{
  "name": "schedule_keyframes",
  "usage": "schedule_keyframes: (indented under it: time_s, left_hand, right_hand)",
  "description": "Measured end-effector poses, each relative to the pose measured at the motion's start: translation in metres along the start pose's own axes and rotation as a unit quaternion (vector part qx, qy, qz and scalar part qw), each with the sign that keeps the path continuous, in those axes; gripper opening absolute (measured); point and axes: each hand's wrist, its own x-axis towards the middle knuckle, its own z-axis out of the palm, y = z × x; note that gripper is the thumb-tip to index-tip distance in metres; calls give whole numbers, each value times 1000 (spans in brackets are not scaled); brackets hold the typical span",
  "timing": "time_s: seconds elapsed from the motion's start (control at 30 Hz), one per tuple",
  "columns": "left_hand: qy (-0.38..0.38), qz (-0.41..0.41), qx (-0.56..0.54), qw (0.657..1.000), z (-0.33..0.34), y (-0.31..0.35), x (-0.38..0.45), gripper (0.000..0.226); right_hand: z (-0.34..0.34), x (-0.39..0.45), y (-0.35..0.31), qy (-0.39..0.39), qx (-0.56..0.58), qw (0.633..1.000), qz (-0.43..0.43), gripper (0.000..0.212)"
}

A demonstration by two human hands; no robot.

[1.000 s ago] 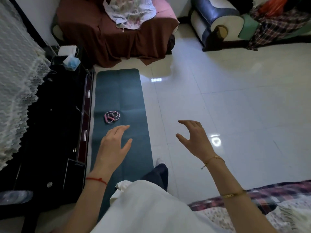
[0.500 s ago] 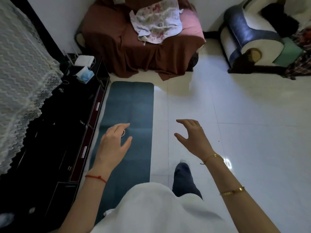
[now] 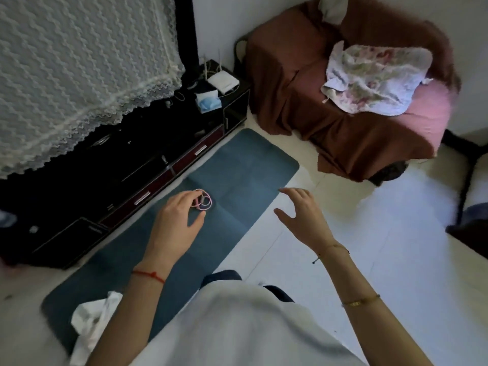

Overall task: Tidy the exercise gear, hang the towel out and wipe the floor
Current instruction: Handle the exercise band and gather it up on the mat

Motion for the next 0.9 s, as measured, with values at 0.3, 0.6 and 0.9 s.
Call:
schedule_keyframes:
  time_s: [0.3,0.6,0.9]
  left_hand:
    - [82,-149,1,985,22,13,22,46]
    - [150,-228,11,962,25,0,71,43]
    - [194,-308,-4,931,44,-21,121,39]
  right_hand:
    - [-1,114,18,-92,-20,989,-116,49]
    - [26,215,3,-144,-18,969,-199,48]
    - [52,305,-12,-209,-10,944,-253,49]
